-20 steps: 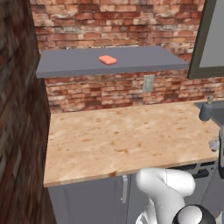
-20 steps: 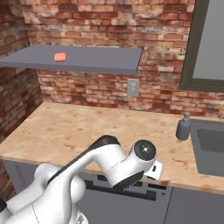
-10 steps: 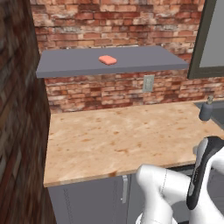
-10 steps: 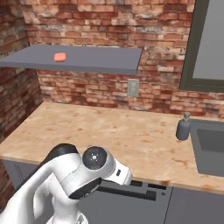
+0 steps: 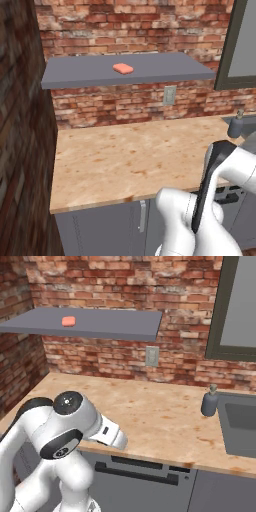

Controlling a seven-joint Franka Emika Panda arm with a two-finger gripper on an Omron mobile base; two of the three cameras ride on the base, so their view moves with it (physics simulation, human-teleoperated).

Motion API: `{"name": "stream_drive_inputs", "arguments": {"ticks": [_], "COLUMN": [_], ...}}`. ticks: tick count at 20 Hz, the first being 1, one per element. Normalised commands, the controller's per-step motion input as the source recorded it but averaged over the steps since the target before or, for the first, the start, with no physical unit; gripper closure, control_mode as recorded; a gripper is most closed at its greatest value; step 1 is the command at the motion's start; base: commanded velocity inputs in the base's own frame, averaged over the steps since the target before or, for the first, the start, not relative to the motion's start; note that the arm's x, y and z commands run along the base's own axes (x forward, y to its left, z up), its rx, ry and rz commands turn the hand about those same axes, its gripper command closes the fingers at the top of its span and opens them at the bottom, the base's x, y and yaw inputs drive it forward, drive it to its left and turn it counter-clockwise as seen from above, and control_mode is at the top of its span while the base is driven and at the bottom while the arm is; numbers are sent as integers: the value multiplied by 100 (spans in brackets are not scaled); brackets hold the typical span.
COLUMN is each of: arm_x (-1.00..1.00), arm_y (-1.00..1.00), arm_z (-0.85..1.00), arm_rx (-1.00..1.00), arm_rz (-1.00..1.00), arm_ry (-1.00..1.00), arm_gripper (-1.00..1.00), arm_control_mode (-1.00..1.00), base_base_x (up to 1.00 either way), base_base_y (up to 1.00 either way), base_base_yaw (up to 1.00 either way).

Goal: Locate and retrieve the bar soap and soap dispenser from the cabinet. Place them next to the sink.

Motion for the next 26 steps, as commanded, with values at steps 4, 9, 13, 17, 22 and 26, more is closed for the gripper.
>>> {"name": "stream_drive_inputs", "arguments": {"ticks": [4, 9, 13, 17, 22, 26], "arm_x": [-29, -19, -4, -7, -9, -23], "arm_y": [80, 67, 38, 33, 53, 42], "arm_z": [28, 22, 41, 55, 54, 43], "arm_rx": [-21, 1, -1, -9, -9, 0], "arm_rz": [3, 22, 35, 34, 23, -2], "arm_ry": [-1, -11, -9, -9, -14, -14], "arm_gripper": [-100, -100, -100, -100, -100, -100], "arm_control_mode": [-100, -100, -100, -100, -100, -100], "base_base_x": [0, 0, 0, 0, 0, 0], "base_base_y": [0, 0, 0, 0, 0, 0], "base_base_yaw": [0, 0, 0, 0, 0, 0]}}
